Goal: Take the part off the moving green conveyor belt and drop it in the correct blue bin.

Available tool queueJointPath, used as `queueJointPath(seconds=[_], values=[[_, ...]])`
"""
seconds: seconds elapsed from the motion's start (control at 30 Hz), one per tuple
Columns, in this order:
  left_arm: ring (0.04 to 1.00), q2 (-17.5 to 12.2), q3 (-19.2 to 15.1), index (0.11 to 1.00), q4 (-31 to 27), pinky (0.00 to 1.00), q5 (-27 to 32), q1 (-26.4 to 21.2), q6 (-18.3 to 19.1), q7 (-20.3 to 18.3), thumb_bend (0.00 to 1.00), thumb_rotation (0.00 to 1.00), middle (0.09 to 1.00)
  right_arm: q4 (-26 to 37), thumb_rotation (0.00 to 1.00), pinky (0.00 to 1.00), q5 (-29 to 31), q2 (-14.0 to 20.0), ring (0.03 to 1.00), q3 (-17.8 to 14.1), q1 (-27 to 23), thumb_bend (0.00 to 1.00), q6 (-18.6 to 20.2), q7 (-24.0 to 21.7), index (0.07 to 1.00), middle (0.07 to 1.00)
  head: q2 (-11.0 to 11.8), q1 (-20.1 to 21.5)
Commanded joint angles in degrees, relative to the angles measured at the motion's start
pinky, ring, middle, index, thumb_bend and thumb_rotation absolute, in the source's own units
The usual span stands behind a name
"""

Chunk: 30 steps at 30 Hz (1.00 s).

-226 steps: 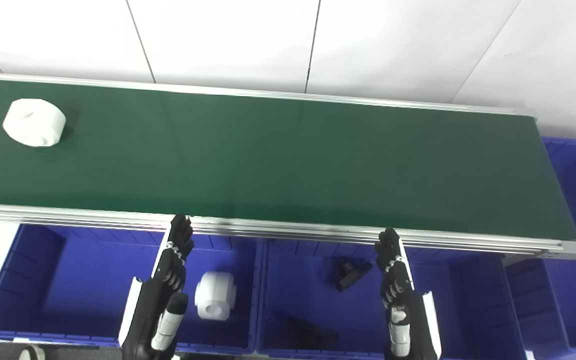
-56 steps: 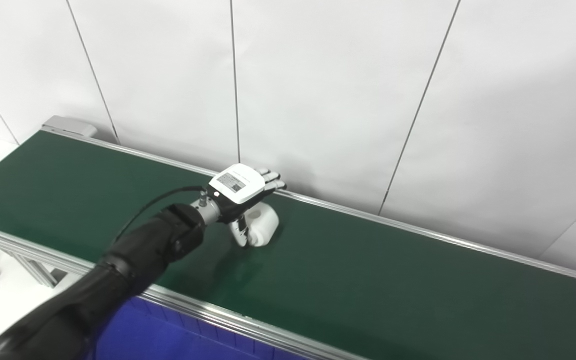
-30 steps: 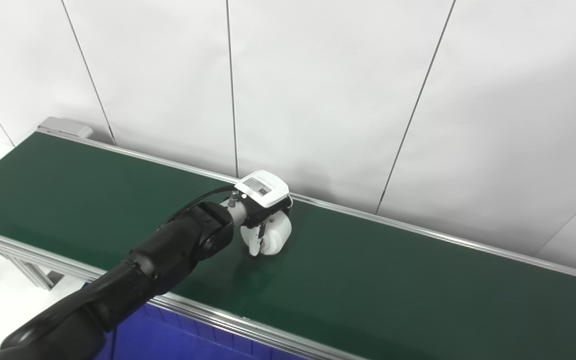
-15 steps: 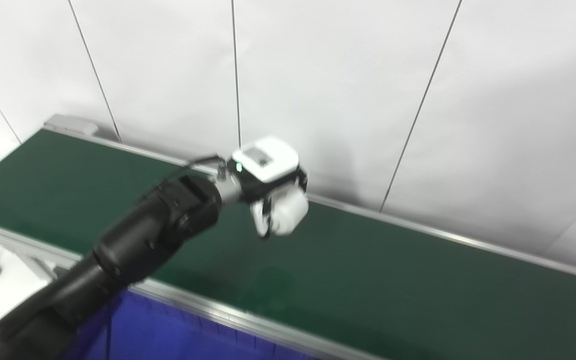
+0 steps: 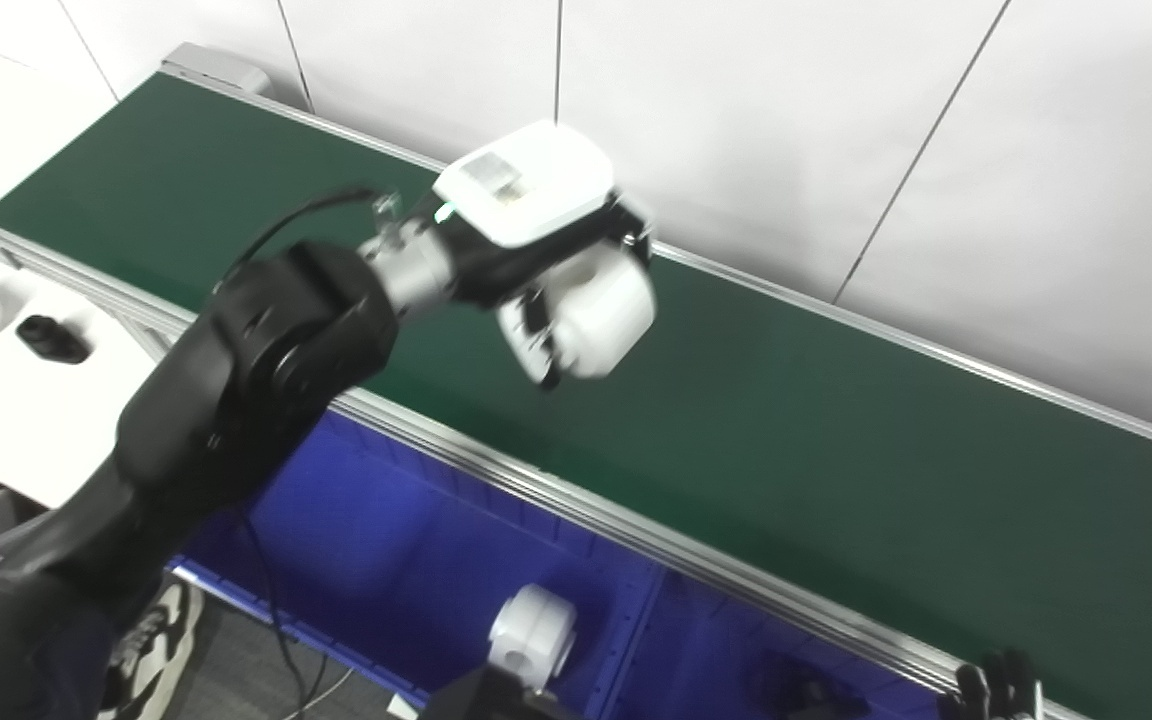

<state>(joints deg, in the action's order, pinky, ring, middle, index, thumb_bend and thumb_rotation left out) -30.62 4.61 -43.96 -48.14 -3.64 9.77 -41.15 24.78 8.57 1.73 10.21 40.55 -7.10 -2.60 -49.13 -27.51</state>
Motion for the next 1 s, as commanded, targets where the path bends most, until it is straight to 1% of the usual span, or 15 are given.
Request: queueJointPath(seconds=[0.0, 0.03, 0.07, 0.1, 0.13, 0.2, 0.27, 0.37, 0.43, 0.5, 0.6, 0.7, 0.77, 0.83, 0.97], values=[[0.387, 0.01, -1.46, 0.513, -3.08, 0.31, -1.23, 2.91, 0.65, -0.17, 0.50, 0.00, 0.511, 1.89, 1.00, 1.00, 1.25, 0.31, 1.000, -0.33, 0.51, 0.75, 0.27, -0.67, 1.000, 1.000, 0.25, -0.43], [0.380, 0.14, -1.82, 0.520, -3.60, 0.30, -1.31, 4.53, 0.60, -0.45, 0.50, 0.00, 0.499, 1.83, 1.00, 1.00, 1.45, 0.09, 1.000, -0.38, 0.47, 0.75, 0.43, -0.46, 1.000, 1.000, 0.43, -0.35], [0.362, 0.43, -2.22, 0.525, -4.18, 0.27, -1.56, 6.32, 0.45, -0.42, 0.50, 0.00, 0.477, 1.79, 1.00, 1.00, 1.69, -0.07, 1.000, -0.43, 0.43, 0.75, 0.53, -0.30, 1.000, 1.000, 0.43, -0.35], [0.385, 0.75, -2.60, 0.501, -4.56, 0.25, -2.00, 8.13, 0.00, 0.04, 0.50, 0.00, 0.492, 1.70, 1.00, 1.00, 1.87, -0.21, 1.000, -0.45, 0.34, 0.76, 0.55, -0.22, 1.000, 1.000, 0.57, -0.15], [0.371, 1.10, -2.98, 0.513, -4.94, 0.26, -2.46, 10.13, -0.40, 0.45, 0.50, 0.00, 0.472, 1.67, 1.00, 1.00, 2.03, -0.28, 1.000, -0.45, 0.29, 0.76, 0.60, -0.22, 1.000, 1.000, 0.57, -0.15], [0.395, 1.62, -3.70, 0.500, -4.96, 0.32, -3.15, 14.42, -1.72, 1.67, 0.50, 0.00, 0.513, 1.69, 1.00, 1.00, 1.84, -0.31, 1.000, -0.41, 0.11, 0.76, 0.93, -0.22, 1.000, 1.000, 0.70, 0.33], [0.398, 1.93, -4.42, 0.502, -3.97, 0.34, -4.29, 18.47, -3.18, 3.02, 0.50, 0.00, 0.520, 1.64, 1.00, 1.00, 1.54, -0.22, 1.000, -0.36, -0.13, 0.77, 1.33, -0.29, 1.000, 1.000, 0.91, 0.60], [0.404, 1.67, -5.29, 0.490, -1.95, 0.37, -6.03, 22.23, -5.87, 5.33, 0.50, 0.00, 0.525, 1.15, 1.00, 1.00, 1.69, 0.01, 1.000, -0.27, -0.54, 0.77, 1.25, -0.73, 1.000, 1.000, 1.31, 1.20], [0.411, 1.66, -5.65, 0.481, -0.32, 0.38, -6.66, 23.93, -6.93, 6.42, 0.50, 0.00, 0.534, 0.59, 1.00, 1.00, 1.78, 0.00, 1.000, -0.27, -0.84, 0.77, 0.98, -0.87, 1.000, 1.000, 1.68, 1.89], [0.410, 1.50, -5.69, 0.478, 1.28, 0.38, -7.74, 25.12, -8.40, 7.71, 0.50, 0.00, 0.534, 0.20, 1.00, 1.00, 1.56, -0.16, 1.000, -0.28, -0.98, 0.77, 0.71, -0.83, 1.000, 0.995, 1.93, 2.79], [0.367, 1.77, -4.40, 0.526, 6.25, 0.30, -10.01, 26.78, -11.03, 10.47, 0.50, 0.00, 0.493, -0.04, 1.00, 1.00, 1.58, -0.53, 1.000, -0.27, -1.11, 0.78, 0.83, -0.60, 1.000, 0.982, 2.00, 4.08], [0.357, 2.04, -2.97, 0.534, 9.94, 0.29, -11.82, 27.03, -12.13, 11.77, 0.50, 0.00, 0.480, -0.28, 1.00, 1.00, 1.21, -0.49, 1.000, -0.34, -1.23, 0.78, 0.66, -0.61, 1.000, 0.982, 1.98, 4.12], [0.361, 2.18, -1.75, 0.534, 12.52, 0.30, -13.10, 26.84, -12.16, 11.69, 0.50, 0.00, 0.484, -0.37, 1.00, 1.00, 1.18, -0.38, 1.000, -0.40, -1.24, 0.78, 0.58, -0.72, 1.000, 0.986, 2.02, 4.10], [0.376, 1.91, -0.25, 0.532, 15.35, 0.35, -14.09, 26.51, -12.30, 11.44, 0.50, 0.00, 0.493, -0.44, 1.00, 1.00, 1.11, -0.28, 1.000, -0.40, -1.20, 0.79, 0.38, -0.84, 1.000, 0.987, 2.01, 4.30], [0.377, 0.72, 1.57, 0.530, 18.53, 0.34, -14.06, 25.76, -13.26, 12.73, 0.50, 0.00, 0.500, -0.35, 1.00, 1.00, 0.96, -0.43, 1.000, -0.41, -0.97, 0.79, 0.32, -0.70, 1.000, 0.985, 1.75, 4.54]])
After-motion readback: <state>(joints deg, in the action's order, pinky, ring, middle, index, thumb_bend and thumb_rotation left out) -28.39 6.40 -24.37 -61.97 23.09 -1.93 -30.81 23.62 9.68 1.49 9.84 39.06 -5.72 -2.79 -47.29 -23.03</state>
